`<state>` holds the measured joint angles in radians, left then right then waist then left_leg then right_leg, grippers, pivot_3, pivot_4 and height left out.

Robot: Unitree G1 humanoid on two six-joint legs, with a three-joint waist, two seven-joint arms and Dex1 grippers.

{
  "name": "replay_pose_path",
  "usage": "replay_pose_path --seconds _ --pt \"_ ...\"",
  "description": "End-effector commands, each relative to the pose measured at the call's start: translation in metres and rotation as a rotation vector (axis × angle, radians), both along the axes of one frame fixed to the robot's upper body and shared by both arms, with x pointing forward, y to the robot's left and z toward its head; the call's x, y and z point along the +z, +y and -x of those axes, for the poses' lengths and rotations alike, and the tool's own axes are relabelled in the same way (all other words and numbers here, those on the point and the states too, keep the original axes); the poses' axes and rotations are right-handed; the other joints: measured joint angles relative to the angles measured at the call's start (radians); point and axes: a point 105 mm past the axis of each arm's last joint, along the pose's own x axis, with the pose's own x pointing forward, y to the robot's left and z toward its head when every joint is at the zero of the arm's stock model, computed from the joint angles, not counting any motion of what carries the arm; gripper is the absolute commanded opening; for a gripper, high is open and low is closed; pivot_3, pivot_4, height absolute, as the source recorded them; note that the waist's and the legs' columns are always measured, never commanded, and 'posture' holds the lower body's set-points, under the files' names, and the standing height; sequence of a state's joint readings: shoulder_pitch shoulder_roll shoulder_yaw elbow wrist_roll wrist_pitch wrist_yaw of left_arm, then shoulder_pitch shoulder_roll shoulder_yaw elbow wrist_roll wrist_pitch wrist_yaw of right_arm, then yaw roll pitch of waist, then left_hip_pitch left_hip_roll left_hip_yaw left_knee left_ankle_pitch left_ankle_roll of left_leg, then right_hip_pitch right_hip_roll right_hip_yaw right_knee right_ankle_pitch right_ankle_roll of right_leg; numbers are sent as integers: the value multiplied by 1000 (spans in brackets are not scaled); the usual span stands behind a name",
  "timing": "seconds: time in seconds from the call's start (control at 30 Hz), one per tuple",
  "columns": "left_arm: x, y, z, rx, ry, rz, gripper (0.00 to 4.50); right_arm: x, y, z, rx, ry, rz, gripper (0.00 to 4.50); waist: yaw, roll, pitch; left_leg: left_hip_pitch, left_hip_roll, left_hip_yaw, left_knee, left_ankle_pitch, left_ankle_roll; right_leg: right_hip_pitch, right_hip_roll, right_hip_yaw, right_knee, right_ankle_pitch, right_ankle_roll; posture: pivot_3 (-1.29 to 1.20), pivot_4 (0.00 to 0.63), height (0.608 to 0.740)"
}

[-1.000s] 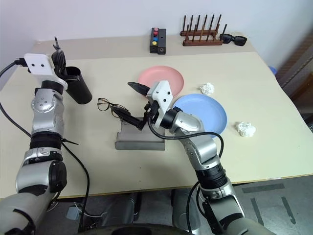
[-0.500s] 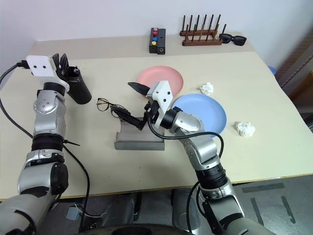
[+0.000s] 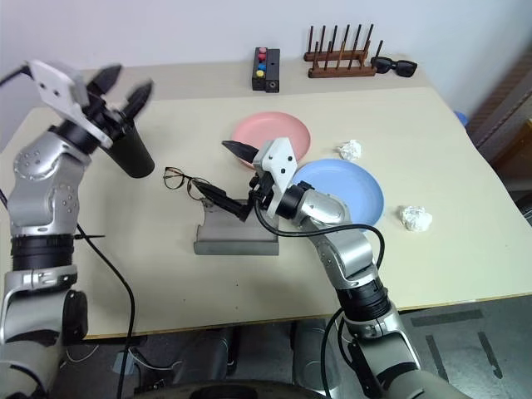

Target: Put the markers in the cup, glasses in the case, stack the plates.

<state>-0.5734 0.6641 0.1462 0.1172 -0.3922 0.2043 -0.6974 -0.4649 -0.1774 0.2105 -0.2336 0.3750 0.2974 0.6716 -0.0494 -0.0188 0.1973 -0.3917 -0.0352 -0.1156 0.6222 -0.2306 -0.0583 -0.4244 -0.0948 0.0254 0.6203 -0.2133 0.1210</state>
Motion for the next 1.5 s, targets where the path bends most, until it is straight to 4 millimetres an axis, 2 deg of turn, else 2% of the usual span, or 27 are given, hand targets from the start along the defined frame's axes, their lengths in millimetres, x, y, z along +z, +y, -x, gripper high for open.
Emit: replay_pose_path --seconds 0.03,0.2,0.37,0.53,0.63,0.83,1.17,1.27,1.43,1.5 --pt "-15 -2 8 -60 96 -184 3716 10 -2 5 0 -43 -25 4500 3 0 0 0 0 0 0 0 0 0 0 0 0 0 0 0 150 739" --pt "-31 12 3 -38 161 -401 3716 8 -1 4 1 -38 -19 4500 8 0 0 -1 0 0 0 0 0 0 0 0 -1 0 0 0 150 739" --pt "-51 7 4 -133 194 -627 3716 7 0 4 4 -37 -14 4500 7 0 0 -1 0 0 0 0 0 0 0 0 -1 0 0 0 150 739" --pt "-59 5 -2 -205 183 -775 3716 7 1 3 3 -41 -17 4500 7 0 0 -1 0 0 0 0 0 0 0 0 -1 0 0 0 150 739" --pt "-61 5 -12 -221 157 -866 3716 8 2 3 -9 -48 -27 4500 7 0 0 -1 0 0 0 0 0 0 0 0 -1 0 0 0 150 739" --pt "-71 2 -24 -263 131 -974 3716 9 2 2 -40 -56 -44 4500 7 0 0 -1 0 0 0 0 0 0 0 0 -1 0 0 0 150 739" --pt "-93 -9 -26 -348 130 -1052 3716 7 -1 2 -67 -60 -49 4500 7 0 0 -2 0 0 1 0 0 0 0 0 -1 0 1 0 150 739" --pt "-94 -9 -27 -349 128 -1053 2915 7 -1 2 -69 -60 -48 4500 6 0 0 -1 0 0 1 0 0 0 0 0 0 0 1 0 150 739" --pt "-97 -7 -28 -342 131 -1051 406 7 -1 2 -69 -60 -47 4500 6 -1 0 -1 0 0 1 0 0 0 0 0 0 0 1 0 150 739" --pt "-96 -7 -28 -336 131 -1037 406 7 -1 2 -68 -60 -47 4500 6 0 0 -1 0 0 1 0 0 0 0 0 0 0 1 0 150 739"
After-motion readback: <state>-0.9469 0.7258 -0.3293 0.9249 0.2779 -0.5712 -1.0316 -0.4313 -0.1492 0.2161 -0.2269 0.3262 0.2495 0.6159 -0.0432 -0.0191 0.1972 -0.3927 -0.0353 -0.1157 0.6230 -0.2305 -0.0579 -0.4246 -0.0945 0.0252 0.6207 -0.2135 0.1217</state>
